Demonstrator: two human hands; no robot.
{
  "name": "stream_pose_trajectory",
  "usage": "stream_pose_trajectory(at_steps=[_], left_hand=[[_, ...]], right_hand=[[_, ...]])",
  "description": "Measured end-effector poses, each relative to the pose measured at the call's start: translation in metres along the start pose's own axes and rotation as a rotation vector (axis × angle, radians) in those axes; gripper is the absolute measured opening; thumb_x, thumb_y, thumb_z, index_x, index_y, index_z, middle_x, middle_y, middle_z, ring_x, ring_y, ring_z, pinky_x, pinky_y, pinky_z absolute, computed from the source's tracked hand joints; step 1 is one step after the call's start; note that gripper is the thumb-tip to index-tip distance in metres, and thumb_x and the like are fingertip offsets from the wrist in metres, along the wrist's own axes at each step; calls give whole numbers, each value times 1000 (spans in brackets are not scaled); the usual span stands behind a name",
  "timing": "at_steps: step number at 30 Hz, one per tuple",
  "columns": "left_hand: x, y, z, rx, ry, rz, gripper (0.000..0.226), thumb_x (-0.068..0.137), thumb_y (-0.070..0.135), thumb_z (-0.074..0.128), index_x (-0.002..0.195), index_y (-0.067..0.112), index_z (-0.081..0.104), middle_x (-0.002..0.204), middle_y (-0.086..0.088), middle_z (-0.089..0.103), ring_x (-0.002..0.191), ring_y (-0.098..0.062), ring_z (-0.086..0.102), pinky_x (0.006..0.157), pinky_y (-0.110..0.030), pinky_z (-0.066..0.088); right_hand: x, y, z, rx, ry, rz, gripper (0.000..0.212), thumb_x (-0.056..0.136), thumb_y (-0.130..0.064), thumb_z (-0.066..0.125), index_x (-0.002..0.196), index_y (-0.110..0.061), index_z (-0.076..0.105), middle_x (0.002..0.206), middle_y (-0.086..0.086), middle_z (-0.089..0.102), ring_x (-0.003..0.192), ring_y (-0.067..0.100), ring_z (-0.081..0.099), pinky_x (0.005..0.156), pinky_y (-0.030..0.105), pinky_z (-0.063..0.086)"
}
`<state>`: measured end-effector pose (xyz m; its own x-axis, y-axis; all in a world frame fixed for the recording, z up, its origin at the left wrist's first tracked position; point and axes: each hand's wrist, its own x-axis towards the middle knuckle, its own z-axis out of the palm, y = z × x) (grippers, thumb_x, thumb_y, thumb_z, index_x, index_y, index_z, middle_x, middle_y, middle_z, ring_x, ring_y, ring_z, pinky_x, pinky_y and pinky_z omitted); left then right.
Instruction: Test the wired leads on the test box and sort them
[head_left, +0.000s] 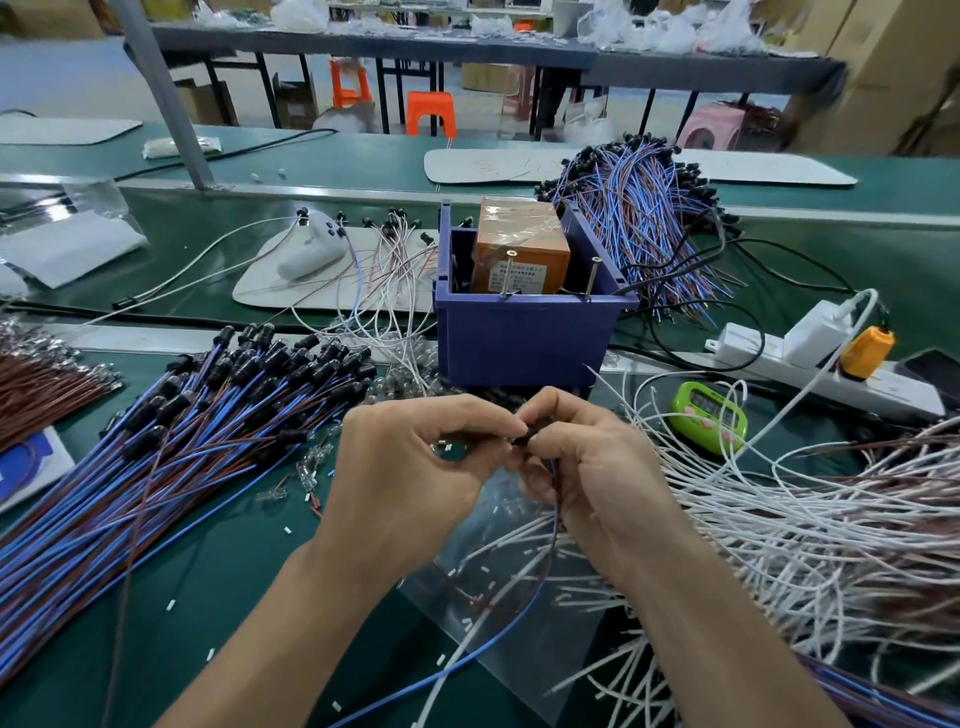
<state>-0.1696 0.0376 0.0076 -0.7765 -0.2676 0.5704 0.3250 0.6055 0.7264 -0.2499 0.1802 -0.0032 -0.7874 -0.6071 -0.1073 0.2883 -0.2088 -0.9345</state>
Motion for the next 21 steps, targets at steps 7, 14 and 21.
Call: stream_pose_trajectory(at_steps=[7,14,21], left_hand=[[3,-9,0,-51,-27,-154,36,73,-2,87,81,32,83,78,21,77,72,-2,75,69,-22,61],[5,-10,1,-22,-20,-225,48,71,-2,87,85,43,80,72,25,75,67,5,72,64,-10,54],[4,-11,1,73,-12,-195,38,73,-1,87,80,36,83,73,28,74,64,8,70,61,-9,52]], right_hand=[[-1,3,2,-97,46,-11,45,88,13,49,69,-23,69,66,17,60,52,16,41,49,26,26],[-3,2,4,-146,90,-26,45,91,11,54,69,-24,71,64,12,60,50,11,45,46,21,31],[-2,5,6,-287,128,-83,42,90,9,59,71,-26,71,65,5,63,57,12,54,49,19,38]])
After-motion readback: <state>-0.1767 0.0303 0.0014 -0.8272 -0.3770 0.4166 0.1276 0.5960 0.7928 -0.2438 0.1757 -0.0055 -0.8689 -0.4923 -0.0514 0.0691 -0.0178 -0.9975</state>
